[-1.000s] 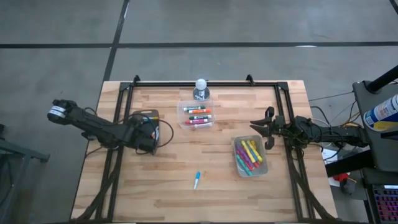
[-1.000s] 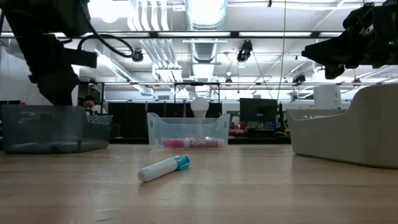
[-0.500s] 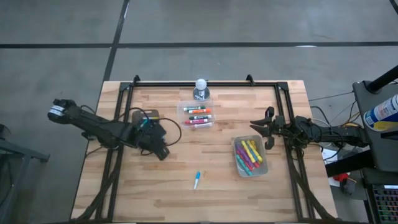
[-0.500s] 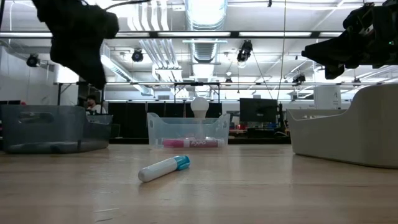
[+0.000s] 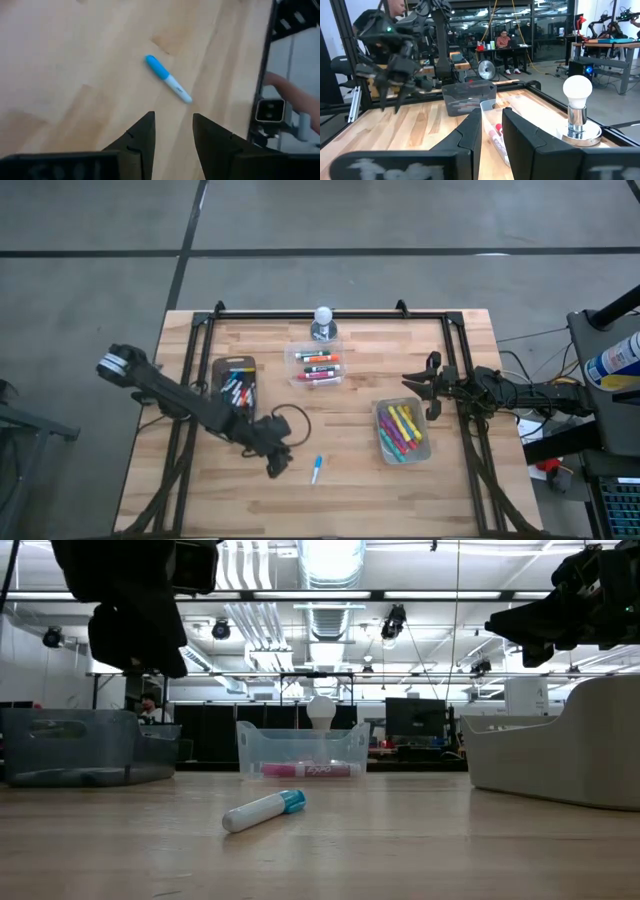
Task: Pick & Place Markers
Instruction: Put the light blue mini marker into the transparent black bin
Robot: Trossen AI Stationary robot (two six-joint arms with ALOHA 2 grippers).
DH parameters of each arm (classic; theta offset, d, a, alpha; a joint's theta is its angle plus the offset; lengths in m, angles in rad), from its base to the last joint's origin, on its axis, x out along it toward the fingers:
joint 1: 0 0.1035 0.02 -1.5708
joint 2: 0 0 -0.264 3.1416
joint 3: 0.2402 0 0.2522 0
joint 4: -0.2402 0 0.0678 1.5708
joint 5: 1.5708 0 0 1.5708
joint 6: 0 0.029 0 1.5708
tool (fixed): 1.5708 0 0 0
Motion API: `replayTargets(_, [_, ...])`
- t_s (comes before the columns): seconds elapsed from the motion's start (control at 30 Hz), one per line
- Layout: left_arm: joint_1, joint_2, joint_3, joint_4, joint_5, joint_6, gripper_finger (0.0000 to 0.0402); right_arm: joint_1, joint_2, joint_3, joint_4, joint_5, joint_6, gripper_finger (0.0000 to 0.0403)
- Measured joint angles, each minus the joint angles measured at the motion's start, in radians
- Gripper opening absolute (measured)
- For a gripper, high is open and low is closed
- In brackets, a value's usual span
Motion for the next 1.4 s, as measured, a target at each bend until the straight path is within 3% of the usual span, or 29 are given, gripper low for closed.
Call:
replayTargets(0.27, [-0.014, 0.191, 0.096, 0.042, 0.01, 0.02, 0.0124, 0.0, -0.001, 0.0, 0.0, 0.0, 0.001, 0.0068])
replayTargets(0.63, [-0.016, 0.386, 0.277, 0.038, 0.102, 0.048, 0.0124, 0.0, -0.001, 0.0, 0.0, 0.0, 0.0, 0.0068])
replayTargets(1.1, [0.011, 0.479, 0.345, 0.012, 0.089, 0.067, 0.0124, 0.0, -0.001, 0.0, 0.0, 0.0, 0.0, 0.0068])
replayTargets(1.4, [0.013, 0.481, 0.339, -0.032, -0.015, 0.068, 0.0124, 0.0, -0.001, 0.0, 0.0, 0.0, 0.001, 0.0068])
